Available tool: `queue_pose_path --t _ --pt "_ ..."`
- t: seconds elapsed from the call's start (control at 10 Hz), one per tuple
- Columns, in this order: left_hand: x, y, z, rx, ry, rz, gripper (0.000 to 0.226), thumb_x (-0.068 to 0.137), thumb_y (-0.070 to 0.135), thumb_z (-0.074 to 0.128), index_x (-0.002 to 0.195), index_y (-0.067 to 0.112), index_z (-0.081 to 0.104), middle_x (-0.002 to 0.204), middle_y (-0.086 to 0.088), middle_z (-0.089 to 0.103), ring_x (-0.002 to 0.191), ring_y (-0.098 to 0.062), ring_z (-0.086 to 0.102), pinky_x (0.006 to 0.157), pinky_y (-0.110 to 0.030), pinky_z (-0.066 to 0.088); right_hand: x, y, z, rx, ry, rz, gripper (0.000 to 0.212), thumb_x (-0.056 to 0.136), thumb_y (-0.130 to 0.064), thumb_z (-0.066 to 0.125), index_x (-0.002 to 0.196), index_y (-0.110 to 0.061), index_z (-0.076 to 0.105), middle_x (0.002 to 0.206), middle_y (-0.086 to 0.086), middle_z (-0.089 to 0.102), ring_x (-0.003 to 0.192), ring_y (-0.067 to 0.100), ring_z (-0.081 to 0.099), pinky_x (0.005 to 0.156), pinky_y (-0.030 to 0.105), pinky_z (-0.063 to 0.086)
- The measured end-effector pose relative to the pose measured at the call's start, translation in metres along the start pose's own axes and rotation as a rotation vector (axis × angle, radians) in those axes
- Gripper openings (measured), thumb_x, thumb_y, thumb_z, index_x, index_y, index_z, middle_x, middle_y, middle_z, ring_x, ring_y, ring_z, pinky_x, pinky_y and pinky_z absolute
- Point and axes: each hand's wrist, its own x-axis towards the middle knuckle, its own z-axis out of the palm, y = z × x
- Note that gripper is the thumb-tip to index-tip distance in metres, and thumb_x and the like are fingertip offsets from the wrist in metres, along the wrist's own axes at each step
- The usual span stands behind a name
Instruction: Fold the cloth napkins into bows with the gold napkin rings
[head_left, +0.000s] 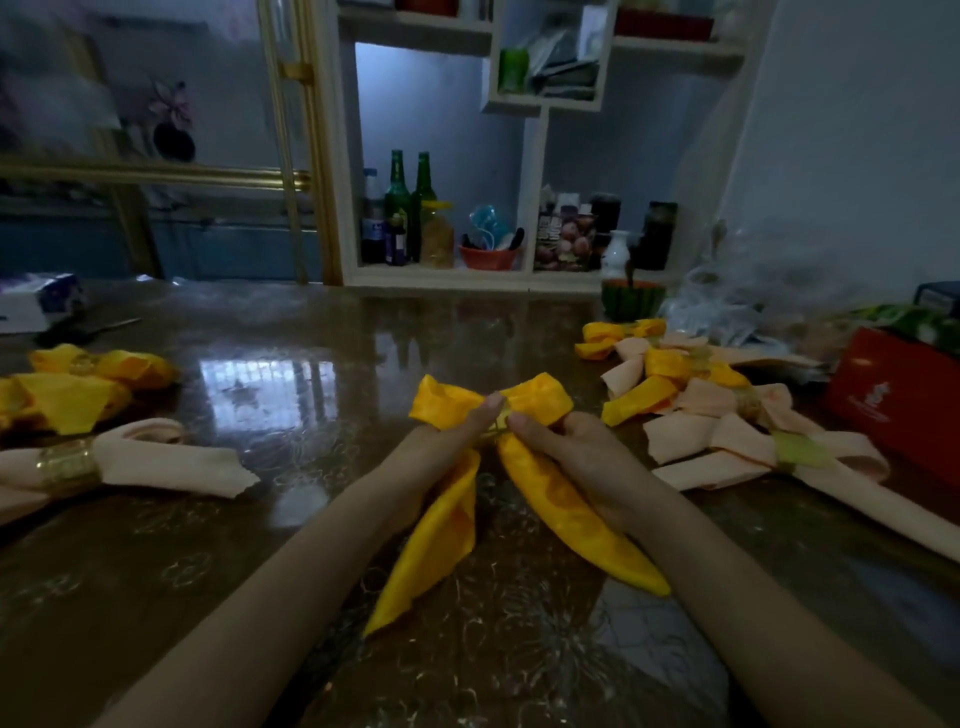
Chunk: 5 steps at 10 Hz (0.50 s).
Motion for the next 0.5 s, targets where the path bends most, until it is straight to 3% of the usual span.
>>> queue_pose_path --t 0.1,0.2,0.3,0.4,0.5 --pt "0.0 0.001 0.009 0.094 -0.103 -0.077 0.02 0.083 0.036 0.063 0.098 0.023 0.063 0.103 0.0 0.067 0.092 -0.015 0.062 0.075 -0.029 0.05 -0.006 0.008 -0.013 -0.223 0.102 -0.099 0.036 0.088 -0.036 0.061 0.092 -0.001 0.066 0.075 0.008 0.062 0.066 0.011 0.057 0.057 0.019 0.042" --pt "0.006 -0.001 0.02 0.563 -0.023 0.002 0.028 0.088 0.029 0.062 0.109 0.011 0.065 0.1 -0.002 0.063 0.097 -0.017 0.06 0.074 -0.024 0.045 -0.012 0.014 -0.024 -0.294 0.226 -0.087 0.032 0.091 -0.035 0.058 0.084 -0.004 0.066 0.071 0.0 0.064 0.069 0.013 0.056 0.063 0.031 0.046" --pt "-0.001 -0.005 0.033 0.934 -0.027 0.124 0.037 0.089 0.029 0.06 0.121 0.011 0.06 0.117 -0.009 0.062 0.109 -0.023 0.058 0.085 -0.028 0.045 -0.022 0.007 -0.038 -0.499 0.13 -0.008 0.039 0.094 -0.036 0.052 0.059 -0.024 0.041 0.045 -0.014 0.047 0.056 0.003 0.038 0.05 0.019 0.027" --pt "-0.02 0.009 0.029 1.116 -0.175 0.066 0.041 0.09 0.036 0.057 0.122 0.011 0.058 0.117 -0.01 0.061 0.105 -0.022 0.057 0.084 -0.032 0.046 -0.042 -0.022 -0.059 -0.944 0.055 0.061 0.032 0.093 -0.045 0.05 0.07 -0.023 0.046 0.072 -0.003 0.048 0.063 0.005 0.039 0.053 0.018 0.028" --pt "-0.034 0.04 0.007 1.096 -0.25 -0.006 0.043 0.09 0.047 0.05 0.117 0.015 0.06 0.11 -0.003 0.061 0.099 -0.016 0.057 0.079 -0.029 0.046 -0.07 -0.054 -0.088 -0.993 0.047 0.11 0.039 0.092 -0.047 0.05 0.099 -0.011 0.064 0.099 0.011 0.062 0.083 0.014 0.055 0.073 0.028 0.045"
